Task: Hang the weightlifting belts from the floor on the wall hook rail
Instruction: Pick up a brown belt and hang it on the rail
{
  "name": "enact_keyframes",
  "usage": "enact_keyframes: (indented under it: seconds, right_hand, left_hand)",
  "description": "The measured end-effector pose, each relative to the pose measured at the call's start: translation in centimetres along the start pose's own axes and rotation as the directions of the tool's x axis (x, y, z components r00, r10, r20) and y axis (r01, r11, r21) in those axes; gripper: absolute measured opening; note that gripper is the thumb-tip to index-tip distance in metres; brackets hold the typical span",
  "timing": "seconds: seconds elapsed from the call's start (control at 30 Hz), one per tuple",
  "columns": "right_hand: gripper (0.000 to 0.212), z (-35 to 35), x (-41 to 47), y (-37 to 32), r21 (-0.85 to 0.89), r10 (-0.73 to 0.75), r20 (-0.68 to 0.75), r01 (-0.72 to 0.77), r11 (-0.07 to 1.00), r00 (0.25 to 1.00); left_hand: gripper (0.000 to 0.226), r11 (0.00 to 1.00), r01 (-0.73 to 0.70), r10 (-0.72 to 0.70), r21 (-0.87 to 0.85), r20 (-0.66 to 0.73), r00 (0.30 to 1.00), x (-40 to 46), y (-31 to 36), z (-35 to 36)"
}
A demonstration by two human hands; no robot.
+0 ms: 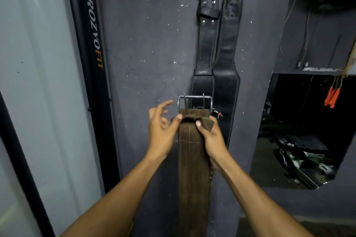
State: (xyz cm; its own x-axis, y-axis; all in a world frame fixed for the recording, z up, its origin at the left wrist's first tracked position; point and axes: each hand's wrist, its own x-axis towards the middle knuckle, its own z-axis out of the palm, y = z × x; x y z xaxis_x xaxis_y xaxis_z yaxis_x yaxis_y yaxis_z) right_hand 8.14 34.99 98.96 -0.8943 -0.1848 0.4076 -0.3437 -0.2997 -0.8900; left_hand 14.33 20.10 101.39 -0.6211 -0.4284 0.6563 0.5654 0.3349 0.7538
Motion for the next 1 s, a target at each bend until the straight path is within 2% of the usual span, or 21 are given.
enact_keyframes:
  seconds: [0.03, 0.07, 0.1, 0.13, 0.17, 0.2, 0.27, 0.33, 0.4, 0.43, 0.47, 0.53, 0.6, 0.77, 0.87, 1.0]
  right_hand:
    - [0.025, -0.2, 0.3, -0.4, 0.043, 0.039, 0.019, -0.039, 0.998, 0.999]
    - [0.028, -0.6, 0.5, -0.8, 0.081, 0.077, 0.039, -0.08, 0.994, 0.996]
    - [0.029, -0.9, 0.8, -1.3, 0.107, 0.113, 0.06, -0.119, 0.987, 0.992]
    - [0.03, -1.1, 0.9, -1.7, 0.121, 0.144, 0.077, -0.153, 0.981, 0.987]
    - [0.031, -1.2, 0.9, -2.0, 0.118, 0.165, 0.098, -0.176, 0.977, 0.982]
    - [0.034, -1.3, 0.8, -2.2, 0.103, 0.18, 0.124, -0.193, 0.976, 0.976]
    - [0.054, -1.5, 0.4, -2.1, 0.085, 0.214, 0.211, -0.236, 0.968, 0.954]
    - [0.072, -2.2, 0.0, -2.0, 0.159, 0.247, 0.37, -0.323, 0.933, 0.896]
    - [0.071, -2.7, -0.3, -2.3, 0.208, 0.228, 0.523, -0.382, 0.9, 0.822]
    - [0.068, -2.7, -0.4, -2.6, 0.192, 0.219, 0.552, -0.378, 0.906, 0.805]
    - [0.064, -2.6, -0.3, -2.8, 0.142, 0.215, 0.539, -0.339, 0.93, 0.814]
    - [0.053, -2.1, 0.0, -2.7, -0.054, 0.167, 0.42, -0.159, 0.986, 0.892]
    - [0.04, -1.9, 0.5, -2.6, -0.179, 0.09, 0.324, -0.033, 0.983, 0.942]
    - [0.029, -2.4, 1.8, -3.9, -0.194, 0.081, 0.305, -0.021, 0.981, 0.949]
    - [0.031, -2.1, 2.4, -4.5, -0.237, 0.024, 0.243, 0.036, 0.971, 0.97]
    - [0.03, -1.6, 2.9, -5.3, -0.173, -0.066, 0.137, 0.089, 0.981, 0.988]
  left_hand:
    - [0.039, 0.996, 0.056, -0.051, 0.071, -0.062, 0.997, 0.2, -0.3, -0.3]
    - [0.036, 0.984, 0.159, -0.156, 0.086, -0.032, 0.987, 0.3, -0.3, -0.7]
    - [0.036, 0.947, 0.32, -0.32, 0.013, 0.089, 0.943, 0.5, -0.2, -1.0]
    - [0.044, 0.86, 0.497, -0.458, -0.116, 0.254, 0.852, 0.8, -0.2, -1.1]
    - [0.052, 0.753, 0.624, -0.527, -0.208, 0.378, 0.761, 1.0, -0.4, -1.3]
    - [0.052, 0.689, 0.676, -0.538, -0.261, 0.442, 0.718, 1.2, -0.4, -1.4]
    - [0.033, 0.737, 0.642, -0.519, -0.212, 0.43, 0.738, 1.8, -0.6, -1.4]
    - [0.035, 0.815, 0.57, -0.501, -0.105, 0.365, 0.785, 1.8, -0.8, -1.3]
    - [0.042, 0.838, 0.539, -0.484, -0.084, 0.34, 0.806, 1.7, -1.2, -1.3]
    - [0.044, 0.839, 0.534, -0.472, -0.106, 0.345, 0.811, 1.6, -1.4, -1.4]
    - [0.045, 0.838, 0.529, -0.459, -0.133, 0.353, 0.816, 1.5, -1.5, -1.4]
    - [0.048, 0.84, 0.511, -0.427, -0.183, 0.359, 0.83, 1.4, -1.3, -1.2]
    - [0.051, 0.844, 0.493, -0.397, -0.213, 0.37, 0.84, 1.4, -1.1, -0.9]
    - [0.048, 0.853, 0.445, -0.336, -0.274, 0.365, 0.868, 1.6, -0.5, -0.5]
    - [0.043, 0.849, 0.435, -0.313, -0.299, 0.378, 0.871, 2.0, -0.1, -0.2]
    - [0.048, 0.846, 0.452, -0.321, -0.282, 0.408, 0.855, 1.8, -0.5, -0.1]
